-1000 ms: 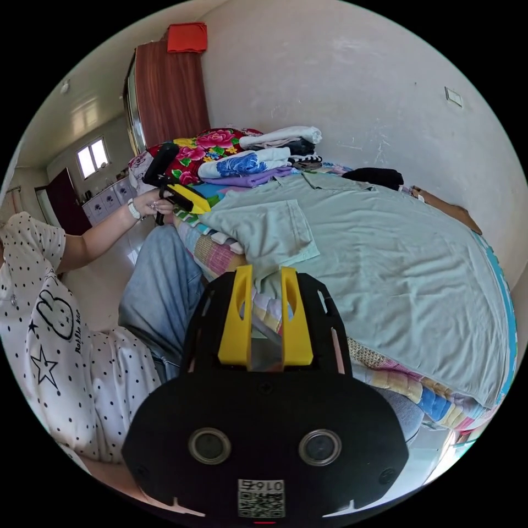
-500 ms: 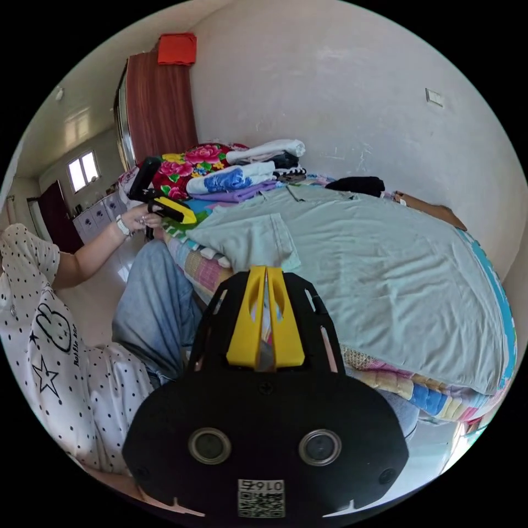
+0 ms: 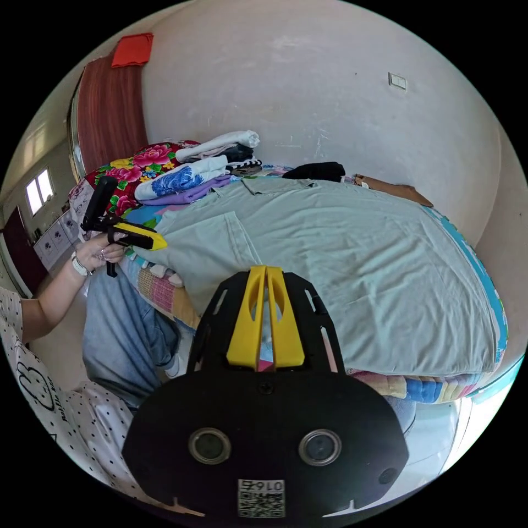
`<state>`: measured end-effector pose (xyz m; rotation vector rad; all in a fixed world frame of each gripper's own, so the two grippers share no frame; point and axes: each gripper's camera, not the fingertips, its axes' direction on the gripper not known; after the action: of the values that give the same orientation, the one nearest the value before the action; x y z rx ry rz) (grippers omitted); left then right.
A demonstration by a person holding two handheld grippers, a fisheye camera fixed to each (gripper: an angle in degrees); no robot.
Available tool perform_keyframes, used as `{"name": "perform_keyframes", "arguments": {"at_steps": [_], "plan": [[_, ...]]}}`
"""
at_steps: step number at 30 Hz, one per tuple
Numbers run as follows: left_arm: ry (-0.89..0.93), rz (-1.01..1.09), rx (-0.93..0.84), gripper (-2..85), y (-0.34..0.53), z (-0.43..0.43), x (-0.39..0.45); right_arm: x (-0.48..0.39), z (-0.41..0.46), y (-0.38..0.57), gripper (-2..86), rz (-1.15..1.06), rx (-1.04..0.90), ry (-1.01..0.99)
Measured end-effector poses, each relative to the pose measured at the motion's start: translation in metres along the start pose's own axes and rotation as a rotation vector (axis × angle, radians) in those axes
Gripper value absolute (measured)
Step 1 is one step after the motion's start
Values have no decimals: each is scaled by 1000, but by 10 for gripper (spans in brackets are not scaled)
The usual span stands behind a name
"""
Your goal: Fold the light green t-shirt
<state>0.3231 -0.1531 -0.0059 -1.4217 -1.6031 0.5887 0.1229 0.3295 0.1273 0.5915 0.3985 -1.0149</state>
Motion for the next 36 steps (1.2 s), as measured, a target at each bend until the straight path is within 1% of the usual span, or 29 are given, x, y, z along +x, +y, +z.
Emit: {"name": "perform_keyframes", "arguments": {"at_steps": [4,6,7,8,9,12,14,15,17,18,20,22,24,27,30,35,36], "plan": [[-51,0,39,-10,-15,-44,16,2,-14,38,-2,-49,97,-84],[-66,12,60,-10,-27,-72,31,7,-7,56,0,-51,58,-113],[-72,12,67,-10,-30,-80,35,14,2,67,2,-22,2,-86],[-79,17,83,-10,-37,-94,44,22,3,82,5,-1,-3,-84],[-80,25,99,-10,-44,-107,55,27,-1,89,8,14,17,-101],[-65,79,108,-10,-68,-131,89,67,-39,135,34,122,169,-130],[-60,128,100,-10,-86,-140,112,116,-78,181,62,274,283,-3],[-59,160,92,-10,-99,-144,128,131,-88,195,66,321,309,42],[-53,207,82,-10,-120,-151,151,189,-129,255,72,533,398,211],[-43,234,81,-10,-136,-155,166,204,-139,271,74,579,411,243],[-13,275,82,-10,-160,-163,189,254,-168,332,81,703,441,329],[35,308,82,-10,-187,-170,209,287,-181,373,90,769,430,350],[93,352,67,-10,-222,-179,237,316,-187,409,101,808,408,334],[136,399,51,-10,-261,-191,271,352,-185,462,111,858,356,260],[176,442,38,-10,-294,-209,305,374,-176,517,103,899,354,120],[198,497,17,-10,-338,-245,353,422,-148,612,96,998,448,-228],[208,505,10,-10,-349,-255,364,426,-144,620,97,1003,455,-258]]}}
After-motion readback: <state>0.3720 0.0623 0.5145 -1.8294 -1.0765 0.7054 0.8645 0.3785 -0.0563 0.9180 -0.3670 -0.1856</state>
